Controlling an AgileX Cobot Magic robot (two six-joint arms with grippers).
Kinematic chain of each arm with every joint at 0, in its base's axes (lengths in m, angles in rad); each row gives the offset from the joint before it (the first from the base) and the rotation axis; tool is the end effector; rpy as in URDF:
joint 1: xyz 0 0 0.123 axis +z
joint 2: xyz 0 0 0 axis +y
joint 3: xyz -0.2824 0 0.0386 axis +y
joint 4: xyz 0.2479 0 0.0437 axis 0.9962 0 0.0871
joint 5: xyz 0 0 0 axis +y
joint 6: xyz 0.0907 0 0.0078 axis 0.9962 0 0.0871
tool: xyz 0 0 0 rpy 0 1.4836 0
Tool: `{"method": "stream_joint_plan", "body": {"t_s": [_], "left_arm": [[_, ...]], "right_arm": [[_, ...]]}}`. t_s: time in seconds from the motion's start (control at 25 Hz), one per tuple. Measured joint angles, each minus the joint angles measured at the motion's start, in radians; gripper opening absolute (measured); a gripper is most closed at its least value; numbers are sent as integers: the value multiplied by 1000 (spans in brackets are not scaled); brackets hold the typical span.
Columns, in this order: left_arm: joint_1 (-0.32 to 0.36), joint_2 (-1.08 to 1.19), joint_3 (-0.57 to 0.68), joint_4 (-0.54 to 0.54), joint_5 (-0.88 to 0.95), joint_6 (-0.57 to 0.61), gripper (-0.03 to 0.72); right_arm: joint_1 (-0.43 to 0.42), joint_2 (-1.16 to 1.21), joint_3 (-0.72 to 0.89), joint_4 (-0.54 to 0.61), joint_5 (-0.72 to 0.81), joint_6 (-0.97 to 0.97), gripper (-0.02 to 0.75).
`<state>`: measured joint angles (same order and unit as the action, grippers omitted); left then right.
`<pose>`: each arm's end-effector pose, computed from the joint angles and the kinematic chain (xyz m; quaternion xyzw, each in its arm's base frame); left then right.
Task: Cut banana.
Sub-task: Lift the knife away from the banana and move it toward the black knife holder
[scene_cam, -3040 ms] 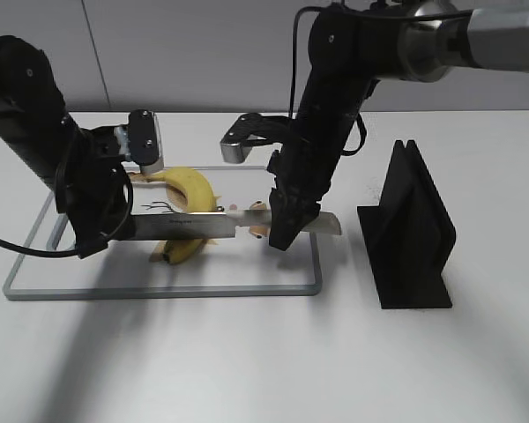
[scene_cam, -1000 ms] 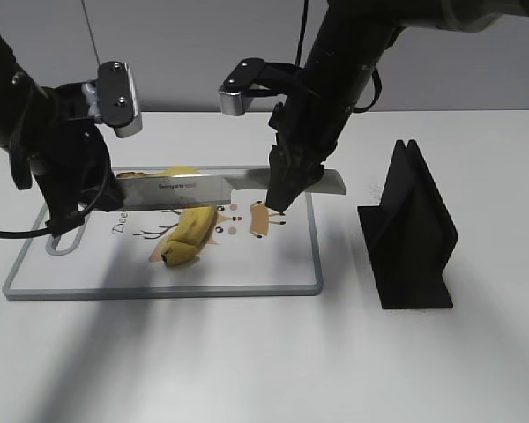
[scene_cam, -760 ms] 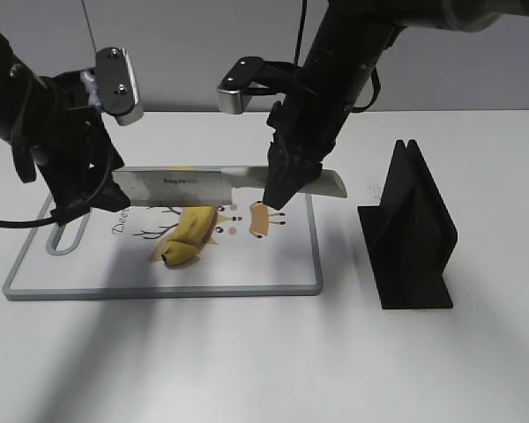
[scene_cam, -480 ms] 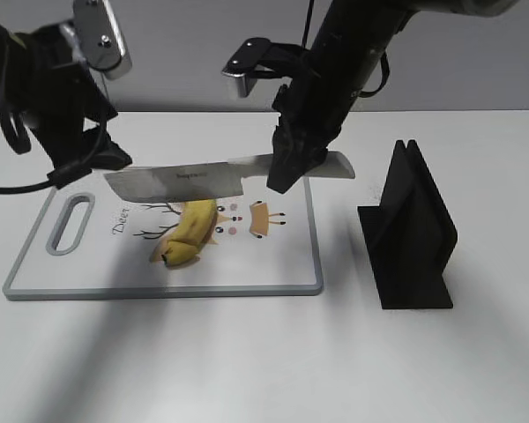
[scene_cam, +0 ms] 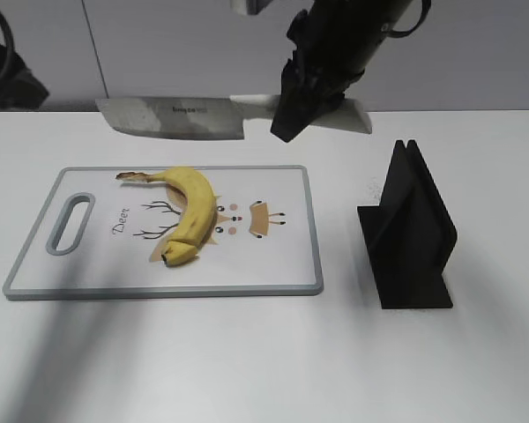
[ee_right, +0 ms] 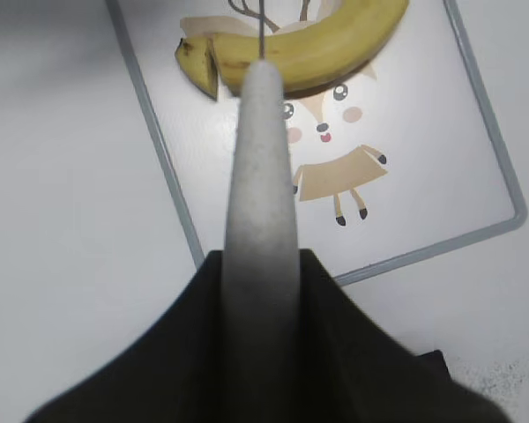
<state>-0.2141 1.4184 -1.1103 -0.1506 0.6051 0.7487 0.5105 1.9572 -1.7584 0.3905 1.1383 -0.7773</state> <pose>0.2978 -0.0727 0.3080 0.3928 0.8427 0.0357 0.3664 0.3538 0.2342 0.2837 -0.5397 0.8058 0.1644 0.1802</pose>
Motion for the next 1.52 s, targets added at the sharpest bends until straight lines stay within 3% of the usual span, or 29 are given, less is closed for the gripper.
{"method": "stream_joint_plan", "body": {"t_s": [0.2, 0.36, 0.52, 0.8, 1.24, 1.52], "left_arm": [[35, -98, 0, 211, 166, -316, 650], [60, -160, 0, 258, 316, -413, 635], [90, -238, 24, 250, 416, -459, 627], [102, -458, 151, 200, 434, -485, 614], [102, -844, 339, 197, 506, -553, 593], [102, -1061, 456, 196, 561, -590, 591]], "right_arm": [[0, -60, 1, -2, 22, 97, 169], [7, -122, 53, -8, 13, 165, 169], [21, -224, 191, -10, -82, 266, 169], [21, -405, 430, -15, -250, 506, 169], [21, -578, 553, -25, -233, 724, 169], [21, -676, 659, -216, -248, 998, 169]]}}
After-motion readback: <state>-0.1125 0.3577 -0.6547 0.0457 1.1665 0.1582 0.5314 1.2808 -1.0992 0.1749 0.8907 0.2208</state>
